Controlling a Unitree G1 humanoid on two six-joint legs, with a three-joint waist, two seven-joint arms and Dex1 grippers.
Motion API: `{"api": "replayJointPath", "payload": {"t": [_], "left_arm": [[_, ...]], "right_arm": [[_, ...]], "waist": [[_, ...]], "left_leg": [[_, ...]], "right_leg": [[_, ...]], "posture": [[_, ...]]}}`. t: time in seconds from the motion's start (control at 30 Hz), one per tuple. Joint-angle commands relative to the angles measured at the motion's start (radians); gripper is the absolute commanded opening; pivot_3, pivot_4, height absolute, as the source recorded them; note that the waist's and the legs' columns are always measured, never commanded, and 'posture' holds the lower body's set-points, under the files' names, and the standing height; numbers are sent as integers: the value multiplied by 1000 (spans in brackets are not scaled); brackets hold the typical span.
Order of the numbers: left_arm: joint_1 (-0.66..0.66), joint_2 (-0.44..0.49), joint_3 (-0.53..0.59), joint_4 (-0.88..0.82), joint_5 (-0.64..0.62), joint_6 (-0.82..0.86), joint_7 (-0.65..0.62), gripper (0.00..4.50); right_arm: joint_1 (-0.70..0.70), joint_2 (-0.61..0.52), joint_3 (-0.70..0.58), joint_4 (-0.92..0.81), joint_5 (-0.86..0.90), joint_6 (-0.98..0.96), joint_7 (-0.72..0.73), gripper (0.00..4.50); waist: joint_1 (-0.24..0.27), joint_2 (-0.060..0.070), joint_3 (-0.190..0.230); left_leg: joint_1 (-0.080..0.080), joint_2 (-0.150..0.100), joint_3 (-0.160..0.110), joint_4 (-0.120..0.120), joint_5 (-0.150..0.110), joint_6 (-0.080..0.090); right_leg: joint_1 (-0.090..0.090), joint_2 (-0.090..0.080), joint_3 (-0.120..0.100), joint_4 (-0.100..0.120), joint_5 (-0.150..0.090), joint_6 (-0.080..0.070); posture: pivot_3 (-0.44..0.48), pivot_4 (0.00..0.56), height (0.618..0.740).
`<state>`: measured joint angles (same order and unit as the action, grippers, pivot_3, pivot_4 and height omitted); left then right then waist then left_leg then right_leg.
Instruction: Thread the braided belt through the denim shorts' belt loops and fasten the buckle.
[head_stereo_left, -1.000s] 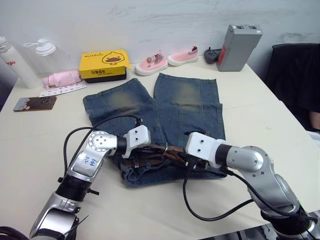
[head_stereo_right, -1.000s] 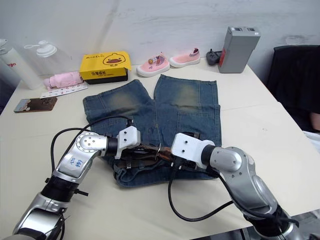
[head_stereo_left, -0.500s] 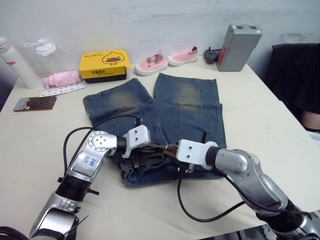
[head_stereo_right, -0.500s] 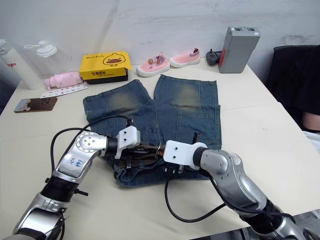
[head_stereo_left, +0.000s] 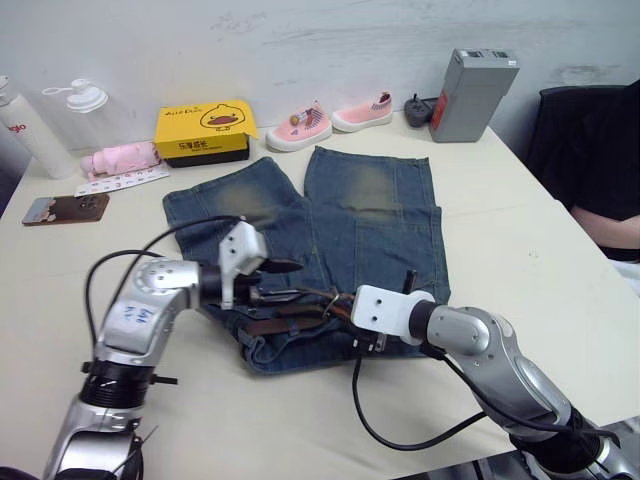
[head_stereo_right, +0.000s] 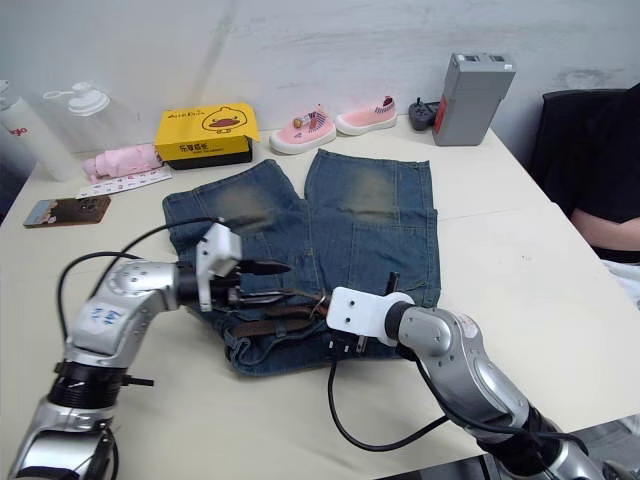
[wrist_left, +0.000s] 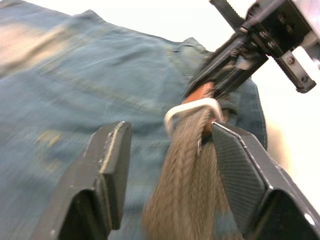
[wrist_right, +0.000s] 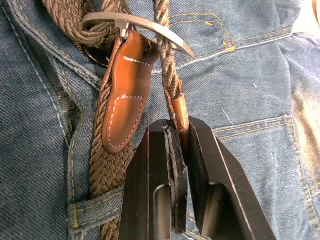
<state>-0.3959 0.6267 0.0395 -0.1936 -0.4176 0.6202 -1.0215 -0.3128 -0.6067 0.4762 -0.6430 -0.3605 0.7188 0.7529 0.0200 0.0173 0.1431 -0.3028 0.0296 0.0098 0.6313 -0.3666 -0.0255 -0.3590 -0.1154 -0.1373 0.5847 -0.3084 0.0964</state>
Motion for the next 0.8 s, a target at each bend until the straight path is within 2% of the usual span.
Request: {"api": "replayJointPath", "payload": {"t": [0.03,0.1,0.2,0.3,0.47,0.57,0.7,0.8], "left_arm": [[85,87,109,-96,-117,109,-31,2489],[136,118,112,-121,-130,100,-56,1983],[179,138,92,-157,-142,105,-73,824],[233,159,21,-160,-59,24,-81,57],[286,192,-125,-81,117,-156,-75,57],[276,179,-199,37,257,-270,5,57],[267,142,-211,75,244,-294,13,57],[287,139,-218,80,234,-307,3,57]], "right_arm": [[16,2,-13,-20,-8,-44,-25,0],[20,1,-16,-12,-10,-61,-30,0],[22,0,-19,-8,-9,-70,-32,0],[25,-2,-24,-10,-9,-75,-31,0],[46,-4,-46,-30,-7,-67,-33,0],[84,-14,-64,-54,-6,-65,-35,0],[225,-51,-163,-132,24,-97,-40,0],[416,-156,-343,-105,16,-220,-64,0]], "waist": [[4,0,0],[4,0,0],[4,0,0],[2,0,0],[4,1,1],[7,3,-1],[10,8,-4],[16,7,-4]], "left_leg": [[0,0,-1,0,0,0],[-1,0,-2,0,0,0],[-1,0,-2,0,0,0],[-1,0,-2,0,0,0],[0,-1,0,-2,-1,-1],[0,0,1,-2,-1,0],[-2,0,1,-2,-2,2],[-2,-1,1,-1,-3,3]], "right_leg": [[0,-1,0,-1,0,0],[0,-2,1,-1,0,0],[1,-2,1,-1,0,0],[0,-2,1,-1,0,0],[0,0,2,-3,0,0],[0,-1,2,-7,0,0],[2,-3,2,-7,0,0],[2,-4,2,-7,0,0]], "posture": [[0,150,706],[0,150,706],[0,150,706],[0,150,706],[0,150,706],[0,150,706],[0,150,706],[0,150,706]]}}
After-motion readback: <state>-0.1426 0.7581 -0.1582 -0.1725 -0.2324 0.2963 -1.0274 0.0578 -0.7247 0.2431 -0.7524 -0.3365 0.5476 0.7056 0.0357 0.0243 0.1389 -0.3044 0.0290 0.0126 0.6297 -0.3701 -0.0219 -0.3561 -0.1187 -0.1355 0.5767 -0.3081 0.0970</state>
